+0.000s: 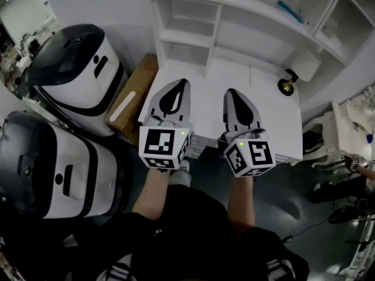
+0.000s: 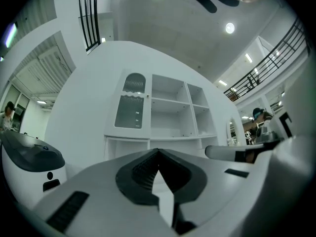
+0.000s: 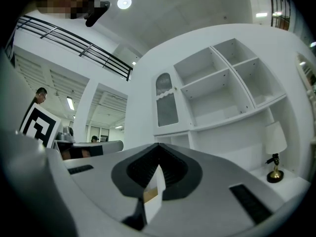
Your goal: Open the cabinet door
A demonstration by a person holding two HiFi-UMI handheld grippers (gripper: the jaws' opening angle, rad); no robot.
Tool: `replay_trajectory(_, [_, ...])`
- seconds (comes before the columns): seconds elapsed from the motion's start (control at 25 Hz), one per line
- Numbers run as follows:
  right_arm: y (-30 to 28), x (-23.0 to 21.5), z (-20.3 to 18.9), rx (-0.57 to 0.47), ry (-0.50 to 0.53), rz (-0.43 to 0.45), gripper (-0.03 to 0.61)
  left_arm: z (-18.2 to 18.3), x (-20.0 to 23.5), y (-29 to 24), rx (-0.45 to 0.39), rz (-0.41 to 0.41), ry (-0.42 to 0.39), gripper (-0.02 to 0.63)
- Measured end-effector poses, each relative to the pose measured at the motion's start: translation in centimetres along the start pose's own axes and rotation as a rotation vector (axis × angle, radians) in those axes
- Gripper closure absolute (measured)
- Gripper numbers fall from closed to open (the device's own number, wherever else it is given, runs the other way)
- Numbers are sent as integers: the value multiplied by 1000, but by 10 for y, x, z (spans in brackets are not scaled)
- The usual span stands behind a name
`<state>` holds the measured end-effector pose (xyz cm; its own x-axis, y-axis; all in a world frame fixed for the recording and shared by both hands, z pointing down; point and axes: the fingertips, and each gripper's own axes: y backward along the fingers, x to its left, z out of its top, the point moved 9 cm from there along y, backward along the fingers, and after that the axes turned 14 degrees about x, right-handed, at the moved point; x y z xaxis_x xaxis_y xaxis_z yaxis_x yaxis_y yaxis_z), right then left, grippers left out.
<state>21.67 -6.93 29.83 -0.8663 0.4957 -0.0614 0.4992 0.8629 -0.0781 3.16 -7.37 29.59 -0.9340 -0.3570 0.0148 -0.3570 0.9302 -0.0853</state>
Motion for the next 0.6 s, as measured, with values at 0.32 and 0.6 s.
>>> replay_trajectory(0.32, [-52,-18,20,-42,-15,-6,560,13,25,-47,-40,-25,3,603])
replay_trajectory(0.6, [-98,-27,36,-38,22,0,560,28,51,-85,-66,-39,26,603])
